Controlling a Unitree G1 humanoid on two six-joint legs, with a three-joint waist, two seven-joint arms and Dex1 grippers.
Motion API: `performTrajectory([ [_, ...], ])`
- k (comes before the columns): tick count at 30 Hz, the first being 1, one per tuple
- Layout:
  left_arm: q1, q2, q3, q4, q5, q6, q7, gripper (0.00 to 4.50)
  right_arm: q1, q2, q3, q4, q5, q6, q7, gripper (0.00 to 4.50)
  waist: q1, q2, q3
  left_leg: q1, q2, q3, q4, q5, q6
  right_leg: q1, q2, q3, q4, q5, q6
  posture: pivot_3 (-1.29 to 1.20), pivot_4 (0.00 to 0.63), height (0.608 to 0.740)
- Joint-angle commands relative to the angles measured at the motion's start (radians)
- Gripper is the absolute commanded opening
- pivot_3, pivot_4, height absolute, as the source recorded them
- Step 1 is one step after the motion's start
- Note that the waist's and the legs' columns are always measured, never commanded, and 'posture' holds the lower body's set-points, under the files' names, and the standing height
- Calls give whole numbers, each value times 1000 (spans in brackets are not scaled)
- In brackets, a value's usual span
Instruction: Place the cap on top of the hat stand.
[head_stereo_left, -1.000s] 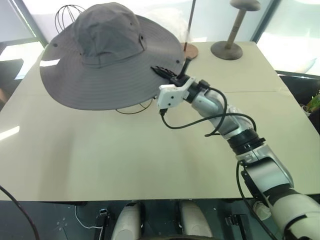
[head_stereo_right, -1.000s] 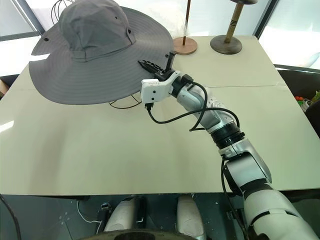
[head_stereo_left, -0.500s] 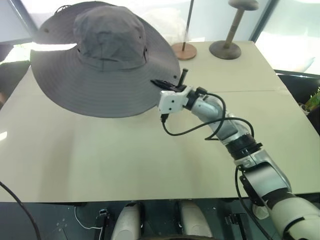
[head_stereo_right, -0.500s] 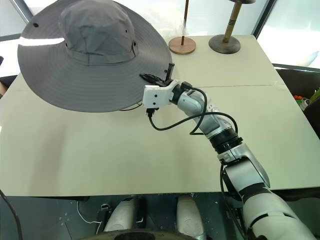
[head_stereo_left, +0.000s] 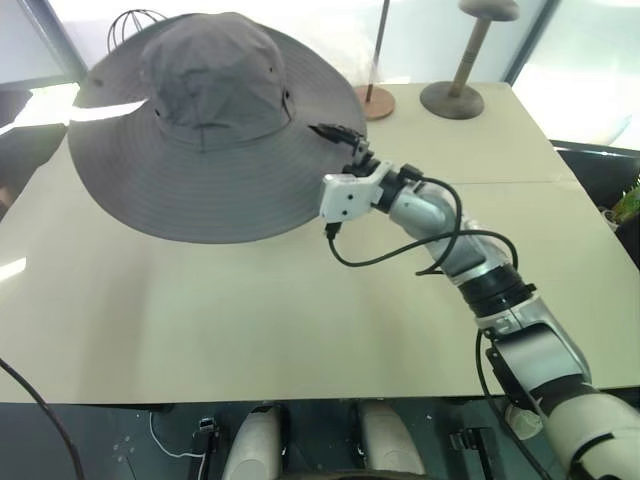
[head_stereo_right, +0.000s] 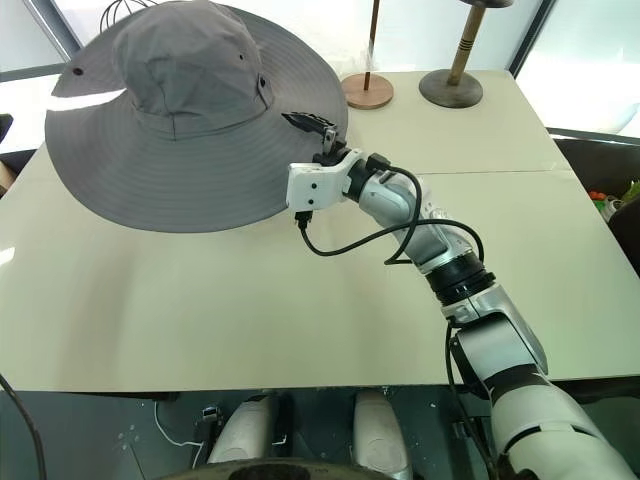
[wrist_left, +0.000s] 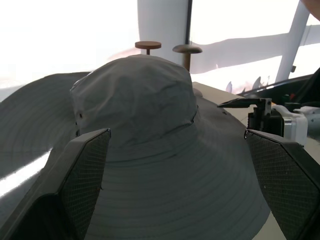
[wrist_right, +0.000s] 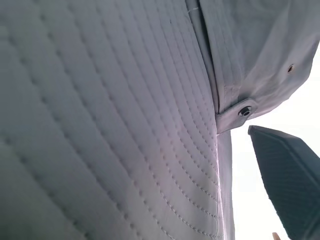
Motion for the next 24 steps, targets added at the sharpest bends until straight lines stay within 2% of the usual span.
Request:
performTrajectory([
  [1,-18,8,18,7,2,-21,-1,4500,15,-52,-62,-99,1,-28,-8,4110,3,0,0,0,0,0,0,0,0,0,0,0,0,0,0,0,150,739],
  [6,-38,17,-8,35,13,-36,-9,4500,83,-112,-100,-172,17,-18,14,4110,2,0,0,0,0,0,0,0,0,1,0,0,0,0,0,0,150,739],
  [11,-77,13,-56,59,23,-53,-19,4500,51,-86,-93,-165,13,6,30,4110,-1,0,0,0,0,0,0,0,0,0,1,0,0,0,0,0,150,739],
  [13,-94,12,-74,68,28,-60,-23,4500,17,-36,-92,-141,53,44,46,4110,-3,0,0,0,0,0,0,0,0,0,1,0,0,0,0,0,150,739],
  [16,-112,11,-90,81,33,-66,-28,4500,-13,0,-87,-112,59,62,56,3242,-2,0,0,0,0,0,0,0,0,0,1,0,1,0,0,0,150,739],
  [20,-115,6,-91,87,39,-74,-33,4500,-32,24,-78,-73,64,67,75,1213,3,0,0,0,0,0,0,0,0,0,0,0,0,0,0,0,150,739],
  [22,-104,1,-79,81,40,-72,-34,4500,-26,22,-74,-67,64,60,88,60,3,0,0,0,0,0,0,0,0,0,0,0,0,0,0,0,150,739],
  [24,-94,-3,-66,74,41,-70,-33,4500,-20,21,-72,-62,65,66,99,19,1,0,0,0,0,0,0,0,0,0,0,0,0,0,0,0,150,739],
])
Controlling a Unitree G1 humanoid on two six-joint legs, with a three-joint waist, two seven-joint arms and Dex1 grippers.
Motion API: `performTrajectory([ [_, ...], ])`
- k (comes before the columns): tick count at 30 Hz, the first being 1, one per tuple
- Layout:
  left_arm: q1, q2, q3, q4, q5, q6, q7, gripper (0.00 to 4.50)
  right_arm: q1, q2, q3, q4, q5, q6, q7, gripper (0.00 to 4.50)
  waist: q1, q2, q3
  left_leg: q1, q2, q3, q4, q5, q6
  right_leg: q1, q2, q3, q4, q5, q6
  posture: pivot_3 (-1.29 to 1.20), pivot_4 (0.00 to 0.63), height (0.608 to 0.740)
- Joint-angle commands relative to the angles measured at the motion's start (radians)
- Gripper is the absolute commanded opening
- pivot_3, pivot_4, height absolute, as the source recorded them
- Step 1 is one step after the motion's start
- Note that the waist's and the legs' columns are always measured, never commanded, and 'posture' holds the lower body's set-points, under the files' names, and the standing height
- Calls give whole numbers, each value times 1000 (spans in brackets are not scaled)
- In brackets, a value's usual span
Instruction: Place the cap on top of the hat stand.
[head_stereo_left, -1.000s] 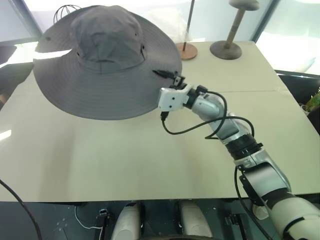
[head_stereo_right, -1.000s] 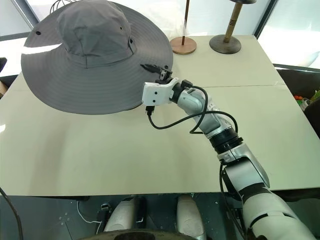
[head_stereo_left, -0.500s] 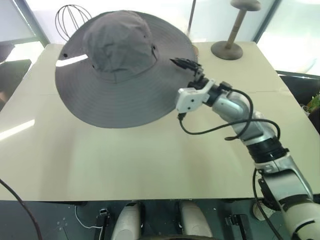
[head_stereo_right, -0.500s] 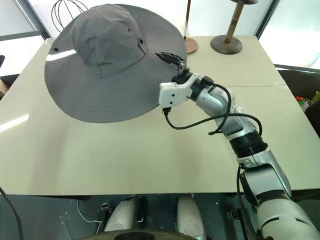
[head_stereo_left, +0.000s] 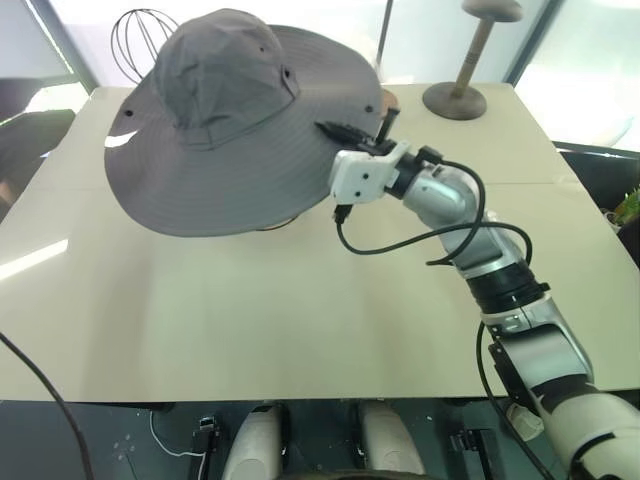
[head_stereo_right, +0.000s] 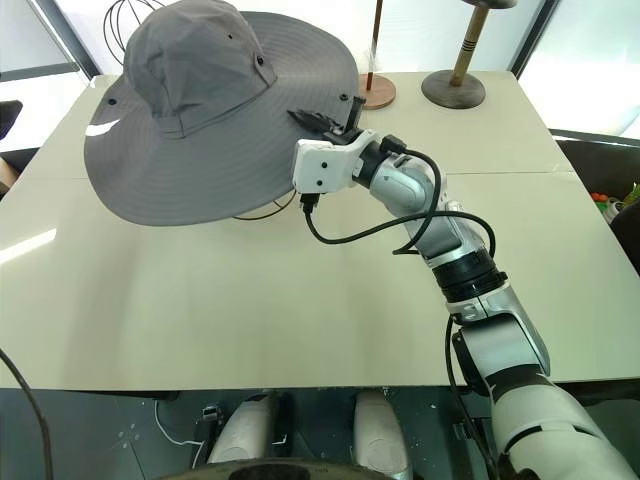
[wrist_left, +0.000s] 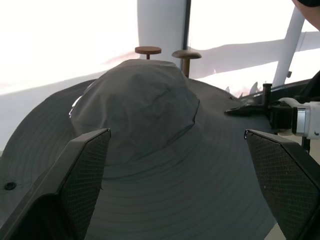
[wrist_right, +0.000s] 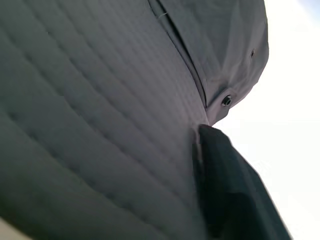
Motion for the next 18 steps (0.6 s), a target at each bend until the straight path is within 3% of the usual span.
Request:
performTrajectory([
  [1,10,0,46,-18,1,-18,-4,4500,-10,2,-8,-7,13,10,13,19,-1,0,0,0,0,0,0,0,0,0,0,0,0,0,0,0,150,739],
  [9,22,0,65,-28,-4,-13,3,4500,-1,18,-21,12,54,69,42,19,-2,0,0,0,0,0,0,0,0,-1,0,0,0,0,0,0,150,739],
  [16,11,7,54,-20,-3,-15,1,4500,-10,-8,-3,7,11,58,35,3548,-1,0,0,0,0,0,0,0,0,0,0,0,0,0,0,0,150,739],
  [17,7,8,50,-16,-2,-15,0,4500,-6,-14,-1,2,4,53,35,3943,-1,0,0,0,0,0,0,0,0,-1,0,0,0,0,0,0,150,739],
  [18,3,9,46,-13,-1,-17,-2,4500,-1,-19,0,-3,-3,48,33,3943,-1,0,0,0,0,0,0,0,0,-1,0,0,0,0,0,0,150,739],
])
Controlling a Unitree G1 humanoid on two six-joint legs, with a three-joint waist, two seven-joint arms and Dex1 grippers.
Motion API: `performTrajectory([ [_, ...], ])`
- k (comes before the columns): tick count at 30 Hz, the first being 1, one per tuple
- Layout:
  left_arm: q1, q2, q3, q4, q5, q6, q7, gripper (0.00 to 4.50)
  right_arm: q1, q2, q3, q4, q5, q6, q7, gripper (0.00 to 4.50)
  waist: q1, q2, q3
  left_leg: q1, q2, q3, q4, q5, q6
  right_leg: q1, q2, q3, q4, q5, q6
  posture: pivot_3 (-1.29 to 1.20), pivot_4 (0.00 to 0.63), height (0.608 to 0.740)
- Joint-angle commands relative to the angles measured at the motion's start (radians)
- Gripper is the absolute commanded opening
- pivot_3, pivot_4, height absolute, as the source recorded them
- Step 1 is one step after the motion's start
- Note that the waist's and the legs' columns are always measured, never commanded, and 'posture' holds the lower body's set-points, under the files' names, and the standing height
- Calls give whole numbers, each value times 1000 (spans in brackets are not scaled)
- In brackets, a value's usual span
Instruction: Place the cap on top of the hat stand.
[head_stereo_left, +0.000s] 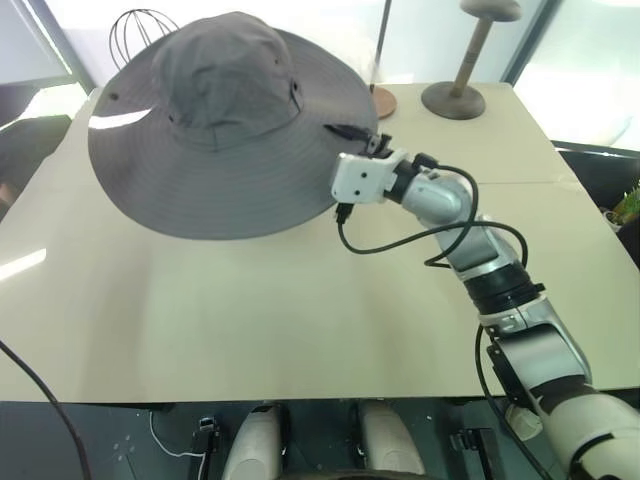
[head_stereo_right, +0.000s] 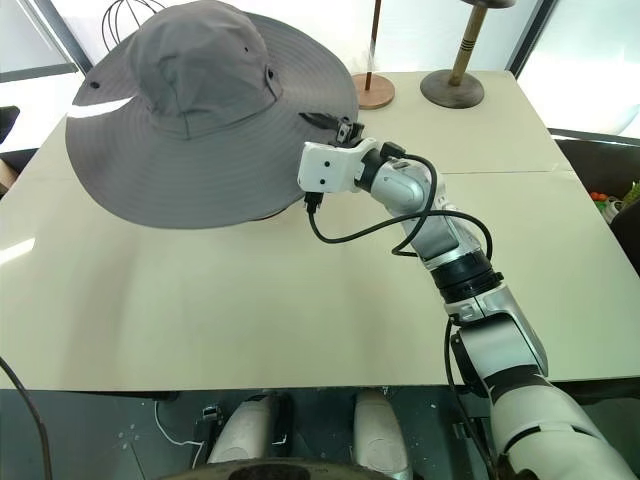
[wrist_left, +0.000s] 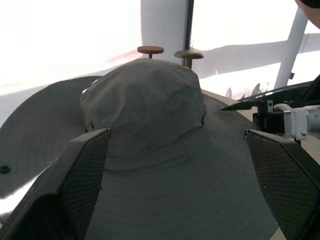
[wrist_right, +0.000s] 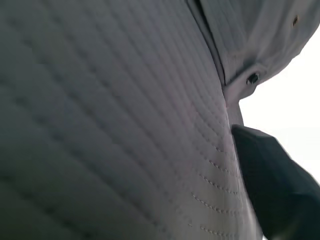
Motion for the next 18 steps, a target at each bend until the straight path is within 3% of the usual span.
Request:
performTrajectory([
  [1,-31,22,10,5,0,-19,-8,4500,2,-23,-2,-44,-21,-34,-9,3943,0,0,0,0,0,0,0,0,0,0,0,0,0,0,0,0,150,739],
  [12,-163,12,-125,91,38,-65,-48,4500,127,-159,-34,-135,-103,-106,-47,3943,1,0,0,0,0,0,0,0,0,0,0,0,0,0,0,0,150,739],
  [18,-231,5,-189,142,64,-92,-77,4500,123,-178,-27,-135,-146,-120,-77,3943,-1,0,0,0,0,0,0,0,0,0,1,0,0,0,0,0,150,739],
])
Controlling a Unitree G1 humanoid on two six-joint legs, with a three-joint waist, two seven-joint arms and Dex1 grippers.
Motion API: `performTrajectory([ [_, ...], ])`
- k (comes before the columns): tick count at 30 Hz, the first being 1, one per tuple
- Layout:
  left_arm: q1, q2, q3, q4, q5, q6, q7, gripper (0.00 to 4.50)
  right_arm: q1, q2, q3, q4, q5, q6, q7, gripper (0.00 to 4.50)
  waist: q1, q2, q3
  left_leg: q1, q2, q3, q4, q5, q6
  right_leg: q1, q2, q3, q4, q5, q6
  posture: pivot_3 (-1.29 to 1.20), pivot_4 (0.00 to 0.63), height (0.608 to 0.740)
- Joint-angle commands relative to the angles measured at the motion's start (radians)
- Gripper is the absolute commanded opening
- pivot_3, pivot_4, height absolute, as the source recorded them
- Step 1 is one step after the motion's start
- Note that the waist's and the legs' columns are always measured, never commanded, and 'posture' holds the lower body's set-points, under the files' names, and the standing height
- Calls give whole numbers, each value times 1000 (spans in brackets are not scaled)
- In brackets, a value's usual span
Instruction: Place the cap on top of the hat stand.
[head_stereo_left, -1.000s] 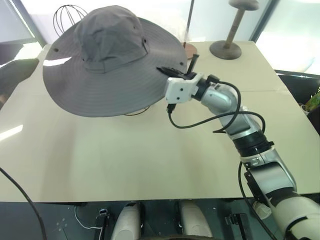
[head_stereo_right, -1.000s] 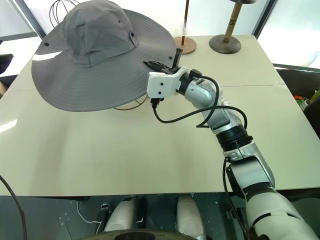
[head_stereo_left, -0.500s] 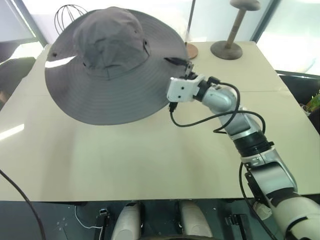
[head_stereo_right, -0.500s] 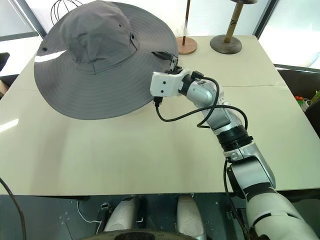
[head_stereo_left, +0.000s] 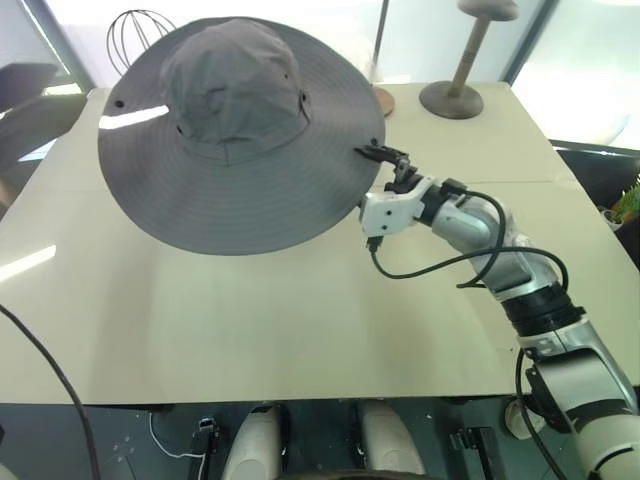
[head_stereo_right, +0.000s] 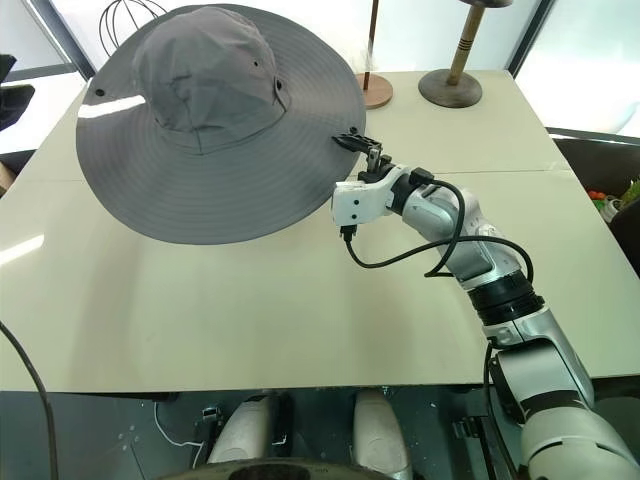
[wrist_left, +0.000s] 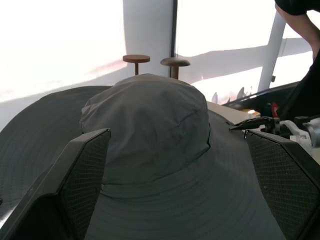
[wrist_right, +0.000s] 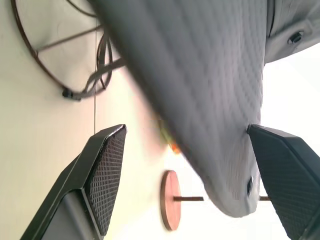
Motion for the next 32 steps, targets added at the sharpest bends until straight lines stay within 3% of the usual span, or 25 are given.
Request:
performTrajectory([
  [1,-39,5,-6,14,15,-30,-17,4500,-8,-19,-36,-59,2,-12,-13,3943,1,0,0,0,0,0,0,0,0,0,0,0,0,0,0,0,150,739],
  [6,-36,12,-3,34,40,-37,-36,4500,64,-113,-111,-138,148,-25,102,3943,8,0,0,0,0,0,0,0,0,1,-1,0,-1,0,0,0,150,739],
  [9,3,36,32,45,66,-42,-52,4500,104,-209,-187,-180,365,31,276,3943,7,0,0,0,-1,0,1,0,1,2,-1,0,-2,0,0,0,150,739],
  [11,39,56,60,51,87,-48,-66,4500,112,-270,-248,-187,531,143,413,3943,5,0,0,0,0,0,1,-1,1,2,-1,0,-2,0,0,0,150,739],
  [14,115,79,121,56,120,-60,-92,4500,30,-351,-348,-146,818,461,626,3943,2,0,1,0,0,0,1,-1,2,2,-1,0,-2,0,0,0,150,739],
  [17,165,89,163,56,144,-73,-107,4500,-92,-405,-389,-13,948,684,754,3943,2,3,3,1,1,1,1,-2,3,2,-1,0,-2,0,0,0,150,739],
  [23,233,116,229,64,177,-86,-137,4500,-327,-465,-360,231,1011,913,975,3943,6,4,3,1,1,1,0,-3,4,3,-2,-1,-5,0,0,0,150,739],
  [27,231,138,240,75,182,-80,-146,4500,-438,-434,-342,322,978,931,986,3943,3,5,4,1,0,3,0,-3,4,2,-3,0,-5,0,0,0,150,739],
  [32,224,151,230,86,195,-90,-156,4500,-467,-412,-353,354,968,927,979,3943,4,5,4,0,0,3,-1,-3,5,1,-3,0,-5,0,0,0,150,739],
])
